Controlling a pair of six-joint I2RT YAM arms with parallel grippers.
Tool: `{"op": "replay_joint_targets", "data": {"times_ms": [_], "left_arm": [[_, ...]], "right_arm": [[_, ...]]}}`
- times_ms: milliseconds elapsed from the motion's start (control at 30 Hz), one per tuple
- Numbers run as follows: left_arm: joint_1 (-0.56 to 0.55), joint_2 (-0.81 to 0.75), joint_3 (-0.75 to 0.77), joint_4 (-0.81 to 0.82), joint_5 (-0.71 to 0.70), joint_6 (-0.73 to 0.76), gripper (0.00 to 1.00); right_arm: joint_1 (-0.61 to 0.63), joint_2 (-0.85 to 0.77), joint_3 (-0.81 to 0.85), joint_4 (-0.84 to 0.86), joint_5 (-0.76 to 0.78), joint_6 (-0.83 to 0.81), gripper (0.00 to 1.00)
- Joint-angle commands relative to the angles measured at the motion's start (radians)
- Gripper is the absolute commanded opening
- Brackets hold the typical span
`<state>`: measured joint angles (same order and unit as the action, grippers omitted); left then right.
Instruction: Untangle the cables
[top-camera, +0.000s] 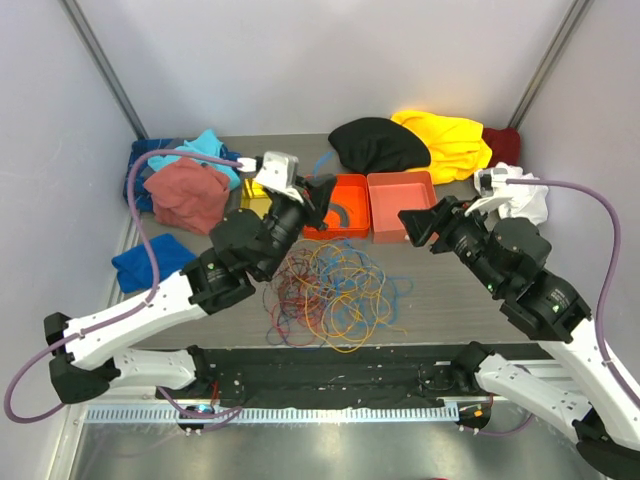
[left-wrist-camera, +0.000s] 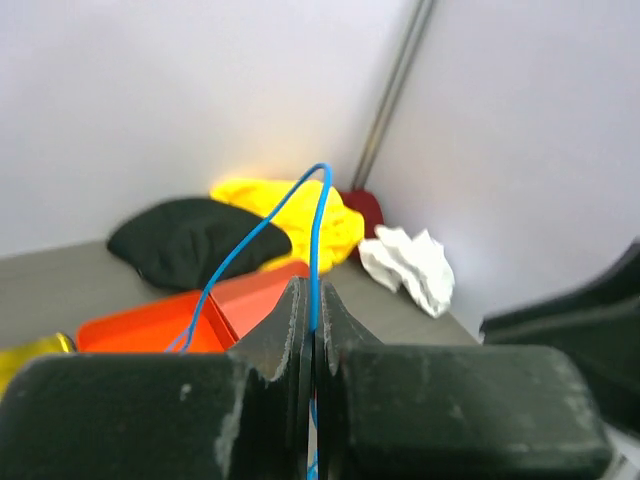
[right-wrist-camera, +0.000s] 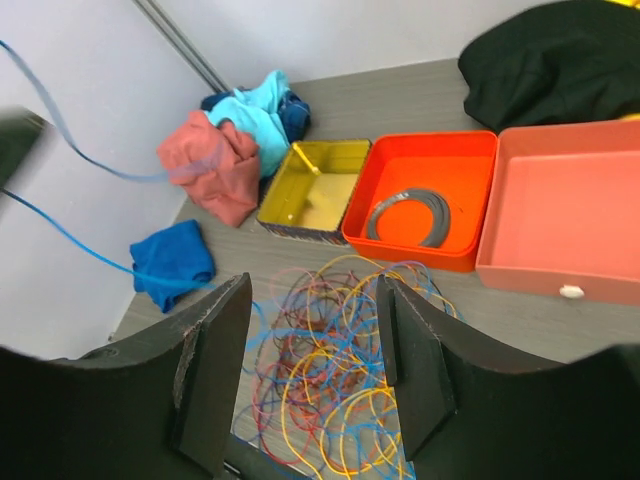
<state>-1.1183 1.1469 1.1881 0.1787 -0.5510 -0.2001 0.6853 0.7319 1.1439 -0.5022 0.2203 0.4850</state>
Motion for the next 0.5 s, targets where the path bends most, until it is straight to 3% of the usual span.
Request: {"op": "replay_joint_targets", "data": {"times_ms": [0, 267, 467], "left_arm": [[0.005, 0.01, 0.131, -0.104, -0.058, 0.094, 0.0], [0.005, 0.114, 0.364, -0.099, -0.058, 0.197, 0.0], [0.005, 0.134, 0.473, -0.107, 0.043, 0.226, 0.01]], "right_arm": [[0.003, -0.028, -0.061, 0.04, 0.04, 0.006, 0.6], [0.005, 0.027, -0.125, 0.079, 0.014, -0.008, 0.59], [0.003, 0.092, -0.131, 0.129, -0.016, -0.039, 0.58]]}}
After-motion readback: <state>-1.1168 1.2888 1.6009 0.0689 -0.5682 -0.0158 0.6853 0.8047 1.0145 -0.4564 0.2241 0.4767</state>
